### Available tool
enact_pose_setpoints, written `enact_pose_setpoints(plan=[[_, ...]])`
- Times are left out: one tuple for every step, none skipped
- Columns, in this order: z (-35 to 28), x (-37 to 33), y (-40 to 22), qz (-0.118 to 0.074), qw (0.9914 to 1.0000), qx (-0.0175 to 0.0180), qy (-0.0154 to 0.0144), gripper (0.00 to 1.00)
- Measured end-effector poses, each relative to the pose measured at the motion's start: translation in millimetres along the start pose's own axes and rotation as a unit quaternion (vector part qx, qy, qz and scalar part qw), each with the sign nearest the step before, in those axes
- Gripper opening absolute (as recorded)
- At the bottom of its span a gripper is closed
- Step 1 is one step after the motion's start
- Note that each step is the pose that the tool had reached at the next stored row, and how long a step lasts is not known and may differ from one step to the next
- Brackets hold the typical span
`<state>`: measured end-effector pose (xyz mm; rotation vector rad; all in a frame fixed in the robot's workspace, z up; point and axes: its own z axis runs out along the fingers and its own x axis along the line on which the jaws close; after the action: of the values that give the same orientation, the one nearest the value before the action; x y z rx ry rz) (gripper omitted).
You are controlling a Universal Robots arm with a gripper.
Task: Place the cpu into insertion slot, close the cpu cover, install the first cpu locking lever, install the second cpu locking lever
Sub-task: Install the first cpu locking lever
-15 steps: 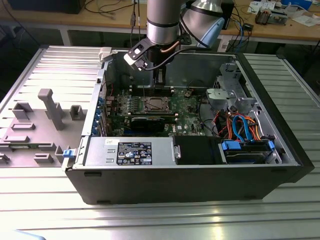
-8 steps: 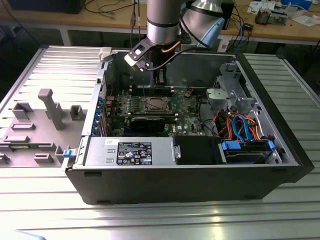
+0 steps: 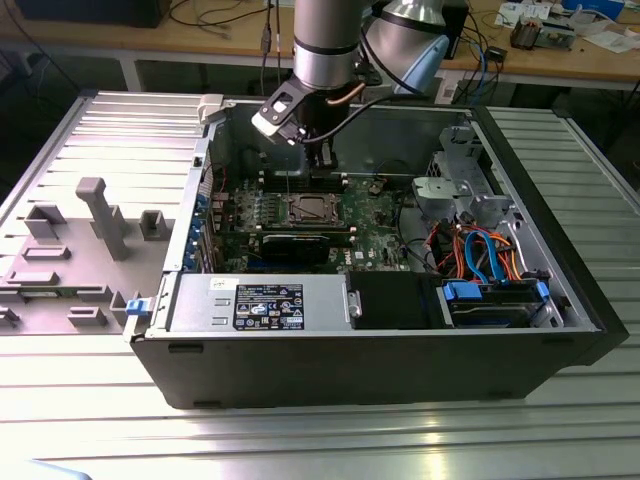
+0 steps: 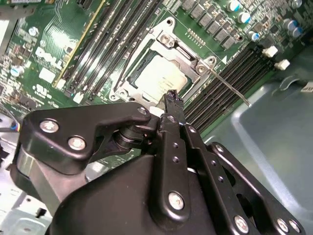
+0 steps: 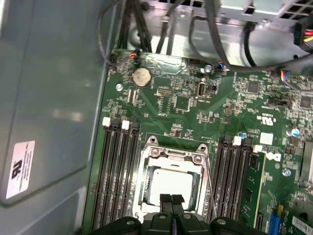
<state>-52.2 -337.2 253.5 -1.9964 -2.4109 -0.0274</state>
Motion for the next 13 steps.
enact_pose_setpoints(plan=[[0.0, 0.0, 0.0, -0.007, 0.99998, 0.0001, 0.0001, 0.11], [0.0, 0.0, 0.0, -0.011, 0.99994, 0.0002, 0.0001, 0.11], [0.0, 0.0, 0.0, -0.011, 0.99994, 0.0002, 0.0001, 0.11], [0.0, 0.0, 0.0, -0.011, 0.99994, 0.0002, 0.0001, 0.11], [0.0, 0.0, 0.0, -0.011, 0.99994, 0.0002, 0.0001, 0.11], [0.0, 0.0, 0.0, -0.011, 0.99993, 0.0002, 0.0001, 0.11], [0.0, 0.0, 0.0, -0.011, 0.99993, 0.0002, 0.0001, 0.11], [0.0, 0.0, 0.0, -0.011, 0.99993, 0.0002, 0.0001, 0.11], [0.0, 0.0, 0.0, -0.011, 0.99993, 0.0002, 0.0001, 0.11], [0.0, 0.0, 0.0, -0.011, 0.99993, 0.0002, 0.0001, 0.11], [0.0, 0.0, 0.0, -0.011, 0.99993, 0.0002, 0.0001, 0.11], [0.0, 0.0, 0.0, -0.011, 0.99993, 0.0002, 0.0001, 0.11], [0.0, 0.0, 0.0, -0.011, 0.99993, 0.0002, 0.0001, 0.11]])
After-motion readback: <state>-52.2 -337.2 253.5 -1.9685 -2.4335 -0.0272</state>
